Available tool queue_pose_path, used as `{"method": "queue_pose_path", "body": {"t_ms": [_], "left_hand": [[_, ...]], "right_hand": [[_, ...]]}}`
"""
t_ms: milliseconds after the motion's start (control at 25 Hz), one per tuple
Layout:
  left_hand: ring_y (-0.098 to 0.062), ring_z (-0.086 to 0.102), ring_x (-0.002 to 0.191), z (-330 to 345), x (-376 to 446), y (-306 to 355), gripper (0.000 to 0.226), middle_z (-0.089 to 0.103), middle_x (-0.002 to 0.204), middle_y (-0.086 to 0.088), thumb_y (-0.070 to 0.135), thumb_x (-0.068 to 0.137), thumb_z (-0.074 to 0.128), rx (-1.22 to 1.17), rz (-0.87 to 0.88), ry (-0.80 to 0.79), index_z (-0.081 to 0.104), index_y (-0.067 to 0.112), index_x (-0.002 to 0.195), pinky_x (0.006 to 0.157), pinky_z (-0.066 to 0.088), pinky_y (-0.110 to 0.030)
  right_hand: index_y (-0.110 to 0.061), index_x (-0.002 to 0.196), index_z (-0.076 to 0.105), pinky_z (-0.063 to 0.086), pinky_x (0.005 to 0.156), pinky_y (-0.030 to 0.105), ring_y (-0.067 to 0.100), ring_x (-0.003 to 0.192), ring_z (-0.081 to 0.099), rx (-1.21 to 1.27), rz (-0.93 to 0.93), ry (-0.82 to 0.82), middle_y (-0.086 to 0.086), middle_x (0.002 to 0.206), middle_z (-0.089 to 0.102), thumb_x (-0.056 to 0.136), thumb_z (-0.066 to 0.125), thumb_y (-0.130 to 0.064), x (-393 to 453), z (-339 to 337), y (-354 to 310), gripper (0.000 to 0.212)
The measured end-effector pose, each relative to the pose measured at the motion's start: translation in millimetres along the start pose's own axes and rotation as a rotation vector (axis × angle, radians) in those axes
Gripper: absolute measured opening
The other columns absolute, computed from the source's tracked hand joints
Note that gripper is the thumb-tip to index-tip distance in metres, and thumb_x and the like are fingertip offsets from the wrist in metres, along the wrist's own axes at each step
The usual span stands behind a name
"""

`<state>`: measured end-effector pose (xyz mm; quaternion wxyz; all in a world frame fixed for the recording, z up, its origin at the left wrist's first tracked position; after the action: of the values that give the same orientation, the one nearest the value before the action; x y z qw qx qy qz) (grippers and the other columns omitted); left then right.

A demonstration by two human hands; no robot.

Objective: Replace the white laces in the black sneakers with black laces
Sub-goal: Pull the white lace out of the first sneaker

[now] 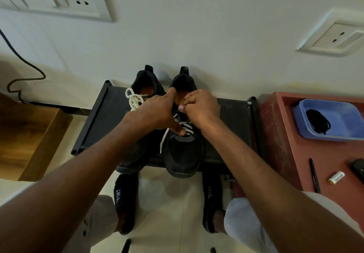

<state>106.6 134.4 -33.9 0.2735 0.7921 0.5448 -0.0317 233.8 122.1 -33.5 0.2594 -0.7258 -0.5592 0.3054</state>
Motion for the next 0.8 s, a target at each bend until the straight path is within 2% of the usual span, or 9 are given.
{"method": "queue_pose_path", "body": {"t_ms": [80, 240, 360, 440, 560, 600, 680, 760, 800], "left_hand": [[-0.020, 0.055, 0.084, -1, 1, 1, 0.081, 0.051, 0.084, 0.010, 0.049, 0.059, 0.097, -0.001, 0.032, 0.004, 0.037, 0.024, 0.108, 0.069, 0.038, -0.034], [-0.018, 0.057, 0.084, -3, 1, 1, 0.071, 0.053, 0.082, 0.010, 0.047, 0.055, 0.099, 0.010, 0.038, 0.024, 0.042, 0.026, 0.092, 0.068, 0.037, -0.032], [-0.015, 0.052, 0.080, -7, -1, 5, 0.067, 0.051, 0.080, 0.010, 0.047, 0.056, 0.098, 0.019, 0.028, 0.026, 0.041, 0.027, 0.084, 0.059, 0.032, -0.030], [-0.016, 0.052, 0.081, -7, -2, 4, 0.064, 0.052, 0.081, 0.009, 0.045, 0.059, 0.097, 0.011, 0.032, 0.017, 0.043, 0.025, 0.087, 0.057, 0.030, -0.028], [-0.022, 0.055, 0.095, -3, -3, 3, 0.064, 0.052, 0.092, 0.006, 0.049, 0.064, 0.094, 0.032, 0.052, -0.016, 0.054, 0.022, 0.105, 0.065, 0.037, -0.029], [-0.024, 0.053, 0.101, -4, -5, 3, 0.065, 0.048, 0.100, 0.004, 0.054, 0.066, 0.092, 0.090, 0.057, -0.008, 0.058, 0.023, 0.113, 0.073, 0.040, -0.032], [-0.027, 0.049, 0.106, -11, -6, 5, 0.060, 0.042, 0.108, -0.001, 0.064, 0.069, 0.085, 0.208, 0.041, 0.079, 0.066, 0.029, 0.115, 0.083, 0.044, -0.038], [-0.024, 0.052, 0.105, -13, -4, 10, 0.046, 0.050, 0.106, 0.000, 0.067, 0.072, 0.081, 0.192, 0.058, 0.118, 0.074, 0.033, 0.102, 0.081, 0.045, -0.038], [-0.022, 0.055, 0.104, -9, -3, 13, 0.040, 0.058, 0.104, 0.001, 0.066, 0.073, 0.081, 0.148, 0.079, 0.095, 0.077, 0.033, 0.095, 0.080, 0.047, -0.038]], "right_hand": [[-0.021, 0.081, 0.083, 0.060, 0.088, 0.038, 0.011, 0.093, 0.070, 0.062, 0.049, 0.041, -0.013, 0.092, 0.073, 0.085, 0.085, -0.021, -2, 0, 2, 0.005], [-0.019, 0.074, 0.080, 0.062, 0.064, 0.034, 0.010, 0.067, 0.070, -0.159, -0.101, 0.094, -0.006, 0.076, 0.076, 0.089, 0.079, -0.025, -9, 4, -13, 0.016], [-0.019, 0.068, 0.076, 0.058, 0.055, 0.031, 0.015, 0.061, 0.067, -0.161, -0.028, 0.155, -0.003, 0.070, 0.072, 0.088, 0.073, -0.016, -5, -7, -9, 0.021], [-0.017, 0.067, 0.075, 0.054, 0.057, 0.031, 0.021, 0.066, 0.069, -0.034, 0.113, 0.199, 0.001, 0.072, 0.073, 0.086, 0.068, -0.012, 7, -24, 6, 0.021], [-0.006, 0.085, 0.077, 0.056, 0.061, 0.035, 0.025, 0.072, 0.077, 0.341, 0.349, 0.168, 0.012, 0.084, 0.079, 0.081, 0.065, -0.009, 23, -43, 35, 0.013], [-0.004, 0.090, 0.075, 0.056, 0.061, 0.035, 0.026, 0.071, 0.078, 0.296, 0.377, 0.129, 0.014, 0.085, 0.078, 0.078, 0.063, -0.012, 26, -48, 39, 0.018], [-0.010, 0.093, 0.073, 0.062, 0.073, 0.040, 0.029, 0.077, 0.075, -0.126, 0.270, -0.023, 0.012, 0.088, 0.076, 0.071, 0.059, -0.020, 29, -55, 33, 0.029], [-0.017, 0.107, 0.070, 0.060, 0.086, 0.045, 0.030, 0.092, 0.068, -0.439, 0.097, -0.186, 0.008, 0.103, 0.069, 0.075, 0.062, -0.019, 24, -49, 20, 0.033], [-0.020, 0.117, 0.067, 0.058, 0.088, 0.043, 0.028, 0.097, 0.065, -0.456, 0.018, -0.236, 0.006, 0.109, 0.066, 0.080, 0.065, -0.015, 22, -46, 14, 0.038]]}}
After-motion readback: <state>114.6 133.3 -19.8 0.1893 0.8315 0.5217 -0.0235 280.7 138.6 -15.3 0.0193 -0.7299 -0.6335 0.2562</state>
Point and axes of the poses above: each hand's wrist, its own x-axis towards the middle knuckle, its own z-axis out of the palm, y = z × x, the point moved 8 cm from there along x, towards the middle knuckle
